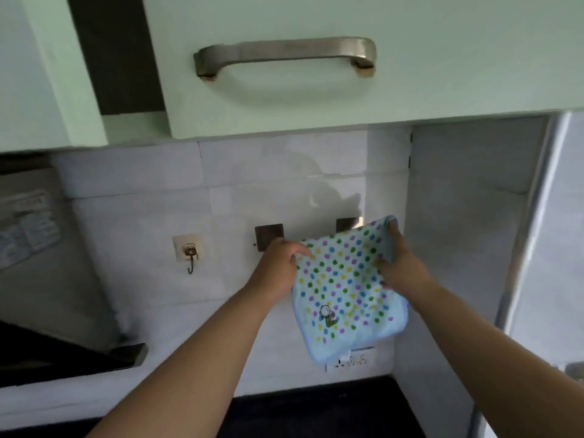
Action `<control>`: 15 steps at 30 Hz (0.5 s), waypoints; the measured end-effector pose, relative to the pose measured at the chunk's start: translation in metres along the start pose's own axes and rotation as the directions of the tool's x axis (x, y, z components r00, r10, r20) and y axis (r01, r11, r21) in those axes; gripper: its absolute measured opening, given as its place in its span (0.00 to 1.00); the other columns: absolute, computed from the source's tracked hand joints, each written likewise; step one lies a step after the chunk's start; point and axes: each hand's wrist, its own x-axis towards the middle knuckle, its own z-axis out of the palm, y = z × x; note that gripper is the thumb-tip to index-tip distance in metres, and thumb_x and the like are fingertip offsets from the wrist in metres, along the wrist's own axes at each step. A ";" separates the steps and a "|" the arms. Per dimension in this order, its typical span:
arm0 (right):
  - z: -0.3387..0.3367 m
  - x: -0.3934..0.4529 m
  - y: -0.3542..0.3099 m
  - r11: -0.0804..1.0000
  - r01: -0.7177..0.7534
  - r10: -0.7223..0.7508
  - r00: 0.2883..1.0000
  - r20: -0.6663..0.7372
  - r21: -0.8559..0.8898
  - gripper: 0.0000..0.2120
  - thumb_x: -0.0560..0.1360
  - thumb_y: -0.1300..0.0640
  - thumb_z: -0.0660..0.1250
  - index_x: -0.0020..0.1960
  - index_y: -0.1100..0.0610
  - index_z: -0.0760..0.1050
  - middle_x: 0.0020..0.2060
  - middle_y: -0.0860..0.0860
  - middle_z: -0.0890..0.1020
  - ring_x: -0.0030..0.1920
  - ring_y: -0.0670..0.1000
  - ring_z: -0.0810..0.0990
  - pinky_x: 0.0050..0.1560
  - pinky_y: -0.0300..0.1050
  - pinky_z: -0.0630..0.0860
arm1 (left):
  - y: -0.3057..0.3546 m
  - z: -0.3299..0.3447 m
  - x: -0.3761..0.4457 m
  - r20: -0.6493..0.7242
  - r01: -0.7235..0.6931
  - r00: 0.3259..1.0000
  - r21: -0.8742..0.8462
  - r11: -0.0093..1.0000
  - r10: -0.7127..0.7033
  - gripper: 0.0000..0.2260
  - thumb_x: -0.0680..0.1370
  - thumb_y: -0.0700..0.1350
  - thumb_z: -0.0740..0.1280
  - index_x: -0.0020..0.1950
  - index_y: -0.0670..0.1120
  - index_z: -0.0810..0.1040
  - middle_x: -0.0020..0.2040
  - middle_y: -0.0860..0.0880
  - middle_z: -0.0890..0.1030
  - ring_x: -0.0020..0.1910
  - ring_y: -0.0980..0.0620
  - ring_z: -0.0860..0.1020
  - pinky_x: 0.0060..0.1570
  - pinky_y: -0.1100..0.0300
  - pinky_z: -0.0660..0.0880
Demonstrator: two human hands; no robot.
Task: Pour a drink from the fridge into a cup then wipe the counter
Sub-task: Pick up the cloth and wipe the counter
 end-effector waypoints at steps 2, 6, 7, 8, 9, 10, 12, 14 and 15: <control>0.001 0.022 0.013 0.999 -0.017 0.016 1.000 -0.023 -0.042 0.46 0.80 0.59 0.64 0.82 0.34 0.36 0.48 0.61 0.80 0.37 0.61 0.84 0.44 0.57 0.85 | 0.005 0.018 0.022 0.056 -0.006 0.998 0.070 0.997 0.002 0.17 0.84 0.36 0.61 0.68 0.47 0.82 0.63 0.46 0.72 0.62 0.53 0.73 0.64 0.68 0.65; 0.007 0.056 0.024 0.993 -0.118 0.117 0.992 -0.051 -0.029 0.44 0.80 0.59 0.63 0.85 0.45 0.38 0.47 0.64 0.80 0.40 0.61 0.83 0.50 0.58 0.84 | 0.016 0.056 0.052 0.107 0.017 0.993 0.204 0.979 -0.039 0.25 0.81 0.41 0.67 0.78 0.50 0.71 0.71 0.42 0.66 0.65 0.41 0.77 0.67 0.54 0.74; 0.011 0.062 0.027 0.987 -0.159 0.159 0.986 -0.054 0.013 0.38 0.83 0.57 0.61 0.85 0.48 0.42 0.46 0.62 0.80 0.39 0.58 0.81 0.54 0.58 0.83 | 0.016 0.065 0.059 0.100 0.025 0.994 0.216 0.976 -0.047 0.26 0.81 0.41 0.66 0.79 0.51 0.69 0.72 0.42 0.66 0.66 0.40 0.76 0.68 0.51 0.74; 0.015 0.066 0.032 0.980 -0.200 0.201 0.979 -0.033 0.019 0.34 0.85 0.54 0.58 0.85 0.50 0.45 0.47 0.61 0.79 0.41 0.57 0.80 0.57 0.58 0.81 | 0.017 0.071 0.062 0.100 0.032 0.993 0.240 0.970 -0.058 0.27 0.81 0.40 0.65 0.80 0.52 0.67 0.73 0.42 0.65 0.68 0.39 0.75 0.69 0.49 0.74; 0.022 0.071 0.040 0.978 -0.210 0.210 0.978 0.012 -0.005 0.34 0.85 0.53 0.57 0.85 0.52 0.43 0.52 0.60 0.79 0.46 0.57 0.82 0.60 0.59 0.81 | 0.016 0.079 0.065 0.107 0.036 0.992 0.274 0.961 -0.067 0.27 0.81 0.39 0.65 0.81 0.52 0.66 0.74 0.42 0.65 0.69 0.38 0.74 0.69 0.48 0.73; 0.029 0.074 0.048 0.975 -0.213 0.217 0.974 0.072 -0.058 0.37 0.83 0.53 0.58 0.85 0.53 0.41 0.60 0.61 0.79 0.53 0.59 0.83 0.61 0.60 0.81 | 0.013 0.086 0.064 0.132 0.056 0.986 0.318 0.946 -0.102 0.27 0.81 0.39 0.65 0.80 0.51 0.67 0.75 0.42 0.66 0.70 0.38 0.73 0.70 0.48 0.73; 0.044 0.077 0.067 0.969 -0.214 0.231 0.962 0.149 -0.121 0.39 0.81 0.55 0.61 0.84 0.56 0.42 0.67 0.64 0.77 0.60 0.63 0.82 0.61 0.62 0.82 | 0.007 0.102 0.057 0.185 0.090 0.968 0.374 0.923 -0.169 0.26 0.82 0.39 0.65 0.80 0.50 0.68 0.75 0.43 0.69 0.71 0.40 0.73 0.72 0.50 0.72; 0.056 0.074 0.079 0.966 -0.238 0.253 0.947 0.199 -0.100 0.35 0.81 0.53 0.64 0.83 0.56 0.53 0.64 0.63 0.80 0.57 0.63 0.84 0.57 0.59 0.83 | -0.001 0.120 0.050 0.224 0.112 0.953 0.370 0.922 -0.205 0.24 0.82 0.44 0.65 0.79 0.52 0.70 0.74 0.44 0.73 0.72 0.41 0.74 0.72 0.50 0.72; 0.058 0.068 0.077 0.960 -0.274 0.277 0.931 0.237 -0.046 0.34 0.80 0.47 0.64 0.83 0.54 0.56 0.62 0.61 0.81 0.55 0.62 0.85 0.55 0.56 0.84 | -0.006 0.131 0.052 0.246 0.124 0.945 0.346 0.930 -0.217 0.23 0.81 0.49 0.64 0.77 0.55 0.72 0.72 0.45 0.75 0.71 0.41 0.75 0.72 0.50 0.73</control>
